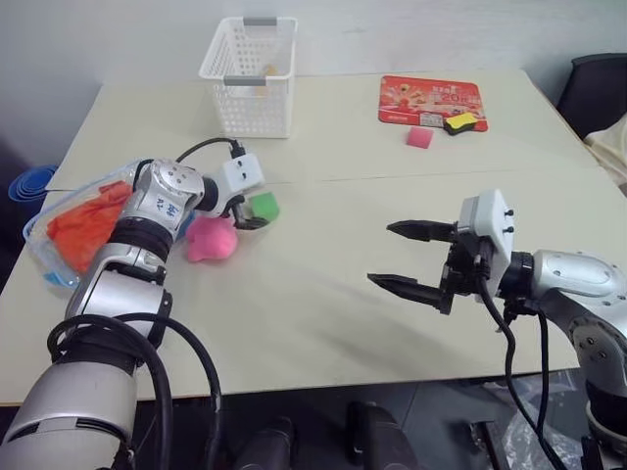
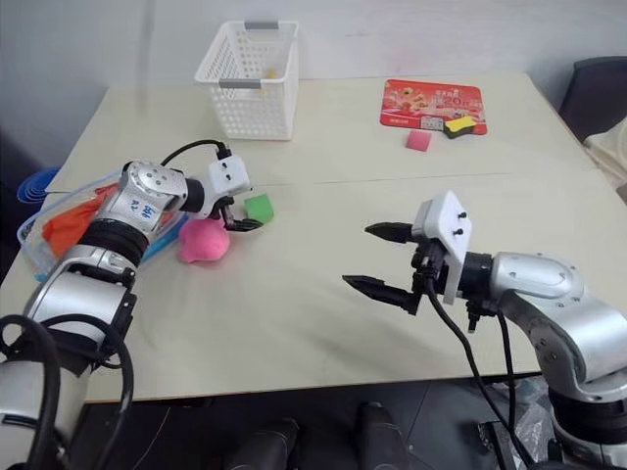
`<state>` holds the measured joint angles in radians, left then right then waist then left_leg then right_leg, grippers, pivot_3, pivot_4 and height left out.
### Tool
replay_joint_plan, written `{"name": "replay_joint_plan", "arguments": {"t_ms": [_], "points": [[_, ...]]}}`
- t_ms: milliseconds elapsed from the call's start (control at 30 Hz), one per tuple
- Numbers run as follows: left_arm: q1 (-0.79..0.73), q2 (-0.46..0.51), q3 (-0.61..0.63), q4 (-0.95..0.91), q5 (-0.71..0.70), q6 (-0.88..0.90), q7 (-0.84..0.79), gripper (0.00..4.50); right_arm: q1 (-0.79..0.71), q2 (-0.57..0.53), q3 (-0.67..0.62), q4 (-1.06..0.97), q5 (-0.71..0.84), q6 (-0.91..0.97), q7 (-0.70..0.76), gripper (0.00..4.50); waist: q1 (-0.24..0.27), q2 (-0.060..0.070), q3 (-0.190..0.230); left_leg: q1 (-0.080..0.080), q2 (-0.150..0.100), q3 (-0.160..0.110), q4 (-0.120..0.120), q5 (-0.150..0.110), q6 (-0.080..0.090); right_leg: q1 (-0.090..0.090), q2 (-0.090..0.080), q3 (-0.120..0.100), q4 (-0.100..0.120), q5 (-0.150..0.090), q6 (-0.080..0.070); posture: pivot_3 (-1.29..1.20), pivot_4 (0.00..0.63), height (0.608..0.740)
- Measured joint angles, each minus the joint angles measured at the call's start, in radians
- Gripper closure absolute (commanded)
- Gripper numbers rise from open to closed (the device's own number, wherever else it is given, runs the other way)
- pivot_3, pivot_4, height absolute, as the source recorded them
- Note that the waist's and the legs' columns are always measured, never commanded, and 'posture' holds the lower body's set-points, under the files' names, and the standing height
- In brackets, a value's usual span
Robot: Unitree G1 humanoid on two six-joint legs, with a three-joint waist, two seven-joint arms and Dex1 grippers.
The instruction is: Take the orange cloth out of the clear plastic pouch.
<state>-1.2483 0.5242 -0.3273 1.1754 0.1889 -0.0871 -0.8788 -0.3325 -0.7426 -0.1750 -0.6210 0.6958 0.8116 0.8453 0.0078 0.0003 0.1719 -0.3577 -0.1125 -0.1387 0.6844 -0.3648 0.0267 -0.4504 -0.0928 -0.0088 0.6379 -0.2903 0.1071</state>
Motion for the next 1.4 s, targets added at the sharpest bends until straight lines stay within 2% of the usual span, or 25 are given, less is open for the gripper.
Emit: {"name": "replay_joint_plan", "arguments": {"t_ms": [200,433,500,567,667,767,867,967,1067,1133,1200,1300,1400], "points": [[-0.007,-0.050,0.018,0.067,0.018,-0.022,0.026,0.00,0.004,-0.032,-0.031,-0.021,0.047,0.003,-0.027,0.02,0.013,-0.001,0.000,0.000,0.000,0.000,0.000,0.000,0.000,0.000,0.000,0.000,0.000,0.000,0.001,0.00,0.150,0.740],[-0.010,-0.070,0.055,0.094,0.022,-0.022,0.039,2.19,0.002,-0.040,-0.026,-0.018,0.061,-0.001,-0.043,0.00,0.016,-0.002,0.000,0.000,0.000,0.000,0.001,0.000,0.000,0.000,0.000,0.000,0.000,0.000,0.001,0.00,0.150,0.740],[-0.010,-0.070,0.067,0.094,0.021,-0.020,0.032,2.62,0.000,-0.041,-0.026,-0.015,0.061,-0.003,-0.043,0.00,0.016,-0.002,0.000,0.000,0.000,0.000,0.001,0.000,0.000,0.000,0.000,0.000,0.000,0.000,0.001,0.00,0.150,0.740],[-0.008,-0.066,0.100,0.083,0.002,-0.008,0.001,2.91,-0.001,-0.045,-0.024,-0.012,0.061,-0.003,-0.041,0.00,0.015,-0.002,0.000,0.000,0.000,0.000,0.001,0.000,0.000,0.000,0.000,0.000,0.001,0.000,0.001,0.00,0.150,0.740],[0.030,-0.043,0.173,-0.026,-0.072,0.048,-0.070,2.91,-0.005,-0.050,-0.014,0.000,0.061,-0.005,-0.031,0.00,0.013,-0.002,0.001,0.000,0.000,0.001,0.001,0.000,0.000,-0.001,0.000,0.001,0.002,0.000,0.001,0.00,0.150,0.740],[0.192,0.025,0.274,-0.376,-0.182,0.231,-0.112,2.91,-0.016,-0.050,0.028,0.012,0.057,-0.014,-0.015,0.00,0.001,-0.002,0.000,0.000,0.000,0.002,0.000,0.000,0.000,-0.003,0.000,0.003,0.004,0.000,0.001,0.00,0.150,0.740],[0.489,0.147,0.403,-0.818,-0.259,0.468,-0.086,2.91,-0.035,-0.051,0.059,0.039,0.055,-0.028,0.013,0.00,-0.032,-0.001,0.000,0.000,0.001,0.004,-0.002,0.000,0.000,-0.007,0.002,0.009,0.007,0.000,0.001,0.00,0.150,0.740],[0.853,0.237,0.590,-1.181,-0.300,0.673,-0.043,2.91,-0.046,-0.059,0.086,0.076,0.050,-0.050,0.062,0.00,-0.044,-0.002,0.000,0.001,0.003,0.004,-0.002,-0.001,-0.001,-0.011,0.005,0.013,0.007,0.000,0.000,0.00,0.150,0.740],[1.165,0.253,0.844,-1.449,-0.326,0.767,-0.020,2.91,-0.085,-0.062,0.132,0.134,0.032,-0.078,0.118,0.00,-0.034,-0.002,0.000,0.002,0.004,0.007,-0.002,-0.001,-0.001,-0.009,0.007,0.015,0.004,0.000,0.000,0.00,0.150,0.740],[1.315,0.244,0.990,-1.521,-0.328,0.792,0.003,2.91,-0.119,-0.061,0.157,0.175,0.023,-0.094,0.154,0.00,-0.028,-0.002,0.000,0.003,0.004,0.008,-0.002,-0.001,-0.001,-0.008,0.007,0.016,0.001,0.000,0.000,0.00,0.150,0.740],[1.419,0.209,1.085,-1.529,-0.327,0.815,0.037,2.91,-0.148,-0.057,0.181,0.213,0.008,-0.110,0.190,0.00,-0.010,-0.001,0.000,0.006,0.005,0.009,-0.002,-0.002,-0.001,-0.003,0.008,0.015,-0.001,0.000,-0.001,0.00,0.150,0.740],[1.537,0.138,1.142,-1.546,-0.316,0.782,0.087,2.91,-0.209,-0.035,0.224,0.254,-0.010,-0.129,0.231,0.00,0.013,-0.001,0.000,0.008,0.005,0.008,-0.001,-0.003,0.000,0.001,0.008,0.015,-0.005,0.000,-0.001,0.00,0.150,0.740],[1.540,0.070,1.200,-1.569,-0.354,0.773,0.142,2.91,-0.244,-0.016,0.255,0.294,-0.030,-0.141,0.255,0.00,0.041,-0.003,-0.002,0.007,0.005,0.004,-0.001,-0.003,0.000,0.004,0.008,0.013,-0.010,0.003,0.000,0.00,0.150,0.740]]}}
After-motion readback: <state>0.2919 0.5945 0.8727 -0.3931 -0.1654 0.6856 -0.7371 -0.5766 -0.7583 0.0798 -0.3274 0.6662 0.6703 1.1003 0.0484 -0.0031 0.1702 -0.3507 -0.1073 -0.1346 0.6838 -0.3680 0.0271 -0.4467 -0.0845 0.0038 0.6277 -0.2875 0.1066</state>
